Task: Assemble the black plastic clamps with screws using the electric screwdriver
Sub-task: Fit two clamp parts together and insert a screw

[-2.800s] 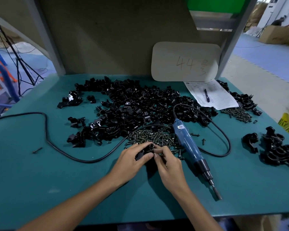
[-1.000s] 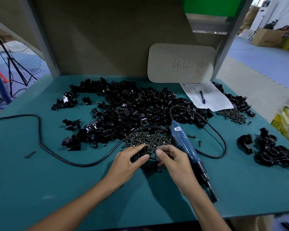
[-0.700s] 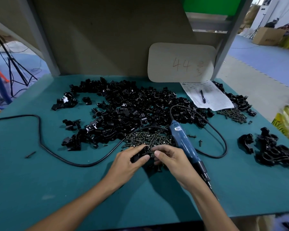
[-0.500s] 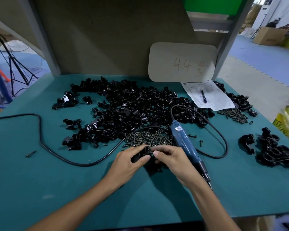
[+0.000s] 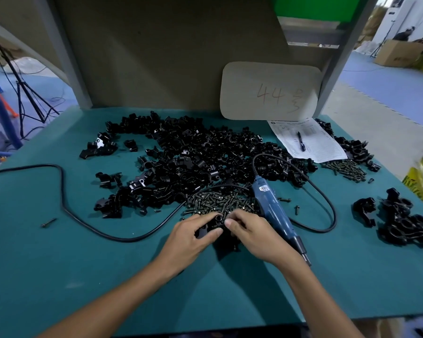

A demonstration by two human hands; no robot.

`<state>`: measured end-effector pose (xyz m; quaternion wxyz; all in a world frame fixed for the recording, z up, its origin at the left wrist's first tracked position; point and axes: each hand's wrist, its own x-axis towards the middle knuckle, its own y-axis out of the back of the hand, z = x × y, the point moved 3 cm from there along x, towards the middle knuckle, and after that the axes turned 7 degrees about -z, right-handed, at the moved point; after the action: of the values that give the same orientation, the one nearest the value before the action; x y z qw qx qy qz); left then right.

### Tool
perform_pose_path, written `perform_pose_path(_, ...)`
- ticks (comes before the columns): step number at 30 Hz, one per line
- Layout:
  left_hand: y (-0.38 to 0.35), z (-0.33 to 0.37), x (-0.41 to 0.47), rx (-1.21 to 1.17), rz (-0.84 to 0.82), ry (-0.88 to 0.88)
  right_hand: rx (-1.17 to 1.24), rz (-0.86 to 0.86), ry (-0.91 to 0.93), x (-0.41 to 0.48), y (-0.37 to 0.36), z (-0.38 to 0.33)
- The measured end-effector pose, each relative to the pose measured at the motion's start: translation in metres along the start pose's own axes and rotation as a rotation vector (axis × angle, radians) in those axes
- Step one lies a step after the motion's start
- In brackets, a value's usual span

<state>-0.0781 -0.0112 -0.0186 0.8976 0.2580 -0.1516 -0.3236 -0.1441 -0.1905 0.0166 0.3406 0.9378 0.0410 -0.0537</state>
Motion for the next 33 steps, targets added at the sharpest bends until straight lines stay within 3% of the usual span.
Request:
perform_pose_path(8, 0.001, 0.002, -0.001, -0.037, 0.011, -0.005, -0.052, -0.002, -0.006, 0.003, -0.005, -0.010)
perform_pose_path(11, 0.001, 0.001, -0.001, -0.055, 0.020, 0.011, -0.216, 0.161, -0.023, -0.002, 0.015, -0.004)
perform_pose_path(13, 0.000, 0.000, -0.002, -0.066, 0.020, 0.028, -0.481, 0.319, -0.165, -0.009, 0.040, 0.012)
perform_pose_path(15, -0.001, 0.000, -0.003, -0.068, 0.007, 0.043, -0.688, 0.317, -0.367, -0.016, 0.056, 0.032)
perform_pose_path(16, 0.000, 0.000, -0.003, -0.073, 0.005, 0.048, -0.677, 0.277, -0.433, -0.018, 0.059, 0.040)
perform_pose_path(19, 0.001, 0.001, -0.002, -0.083, 0.009, 0.057, -0.469, 0.228, -0.466, -0.016, 0.062, 0.047)
perform_pose_path(22, 0.001, 0.002, -0.004, -0.091, 0.012, 0.058, -0.232, 0.265, -0.380, -0.022, 0.075, 0.041)
perform_pose_path(28, 0.002, 0.002, -0.003, -0.108, 0.025, 0.072, 1.083, 0.560, -0.128, -0.037, 0.103, 0.012)
perform_pose_path(31, 0.002, 0.003, -0.004, -0.107, 0.023, 0.063, 1.502, 0.719, 0.030, -0.023, 0.099, 0.000)
perform_pose_path(33, 0.003, 0.003, -0.004, -0.102, 0.021, 0.066, 1.623, 0.864, 0.047, -0.015, 0.092, -0.002)
